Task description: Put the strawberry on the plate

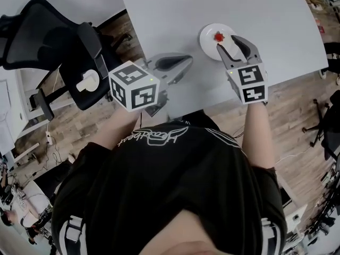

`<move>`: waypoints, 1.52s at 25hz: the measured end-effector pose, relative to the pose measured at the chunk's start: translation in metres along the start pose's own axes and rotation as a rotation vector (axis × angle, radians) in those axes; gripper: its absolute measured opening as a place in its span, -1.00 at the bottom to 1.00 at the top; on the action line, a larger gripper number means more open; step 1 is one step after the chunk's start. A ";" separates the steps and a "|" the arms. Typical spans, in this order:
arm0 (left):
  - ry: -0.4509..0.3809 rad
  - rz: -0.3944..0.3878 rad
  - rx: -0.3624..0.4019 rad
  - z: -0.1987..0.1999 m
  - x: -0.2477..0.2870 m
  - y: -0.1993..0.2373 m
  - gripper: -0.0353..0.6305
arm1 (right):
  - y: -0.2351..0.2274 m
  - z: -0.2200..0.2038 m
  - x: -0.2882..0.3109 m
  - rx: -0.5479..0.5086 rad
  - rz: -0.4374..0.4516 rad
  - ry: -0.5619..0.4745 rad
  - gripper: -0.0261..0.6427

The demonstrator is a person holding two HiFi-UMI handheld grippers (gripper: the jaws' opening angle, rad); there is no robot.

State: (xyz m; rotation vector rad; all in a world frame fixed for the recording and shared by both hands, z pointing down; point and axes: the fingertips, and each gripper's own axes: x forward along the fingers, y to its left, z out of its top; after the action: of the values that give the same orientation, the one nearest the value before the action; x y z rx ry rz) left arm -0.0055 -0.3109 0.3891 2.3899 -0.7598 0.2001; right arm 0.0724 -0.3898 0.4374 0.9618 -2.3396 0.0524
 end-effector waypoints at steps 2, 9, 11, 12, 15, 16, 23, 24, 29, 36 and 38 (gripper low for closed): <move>-0.007 -0.009 0.020 0.001 -0.008 -0.015 -0.88 | 0.007 0.010 -0.023 0.013 -0.022 -0.037 -0.42; -0.043 -0.046 0.089 0.004 -0.048 -0.069 -0.87 | 0.047 0.040 -0.107 0.058 -0.085 -0.159 -0.42; -0.054 -0.056 0.108 0.004 -0.061 -0.083 -0.87 | 0.062 0.045 -0.129 0.079 -0.089 -0.194 -0.42; -0.058 -0.064 0.122 0.004 -0.066 -0.090 -0.87 | 0.068 0.048 -0.140 0.091 -0.097 -0.214 -0.44; -0.075 -0.086 0.163 0.005 -0.083 -0.110 -0.88 | 0.090 0.054 -0.168 0.112 -0.133 -0.270 -0.59; -0.080 -0.092 0.171 0.003 -0.090 -0.116 -0.87 | 0.099 0.056 -0.177 0.116 -0.141 -0.284 -0.66; -0.100 -0.139 0.219 -0.015 -0.129 -0.154 -0.88 | 0.153 0.054 -0.224 0.245 -0.138 -0.355 -0.84; -0.098 -0.149 0.219 -0.019 -0.132 -0.159 -0.88 | 0.159 0.053 -0.229 0.261 -0.134 -0.362 -0.85; -0.078 -0.178 0.219 -0.038 -0.138 -0.176 -0.87 | 0.183 0.044 -0.248 0.310 -0.137 -0.367 -0.89; -0.063 -0.176 0.226 -0.059 -0.152 -0.187 -0.87 | 0.220 0.045 -0.258 0.401 -0.061 -0.430 -0.89; -0.061 -0.177 0.227 -0.063 -0.154 -0.189 -0.88 | 0.227 0.045 -0.261 0.407 -0.050 -0.437 -0.89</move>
State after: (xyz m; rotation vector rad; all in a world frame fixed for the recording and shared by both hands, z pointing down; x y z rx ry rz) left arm -0.0229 -0.0783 0.2938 2.6734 -0.5746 0.1472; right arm 0.0464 -0.0707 0.3002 1.3375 -2.7646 0.3402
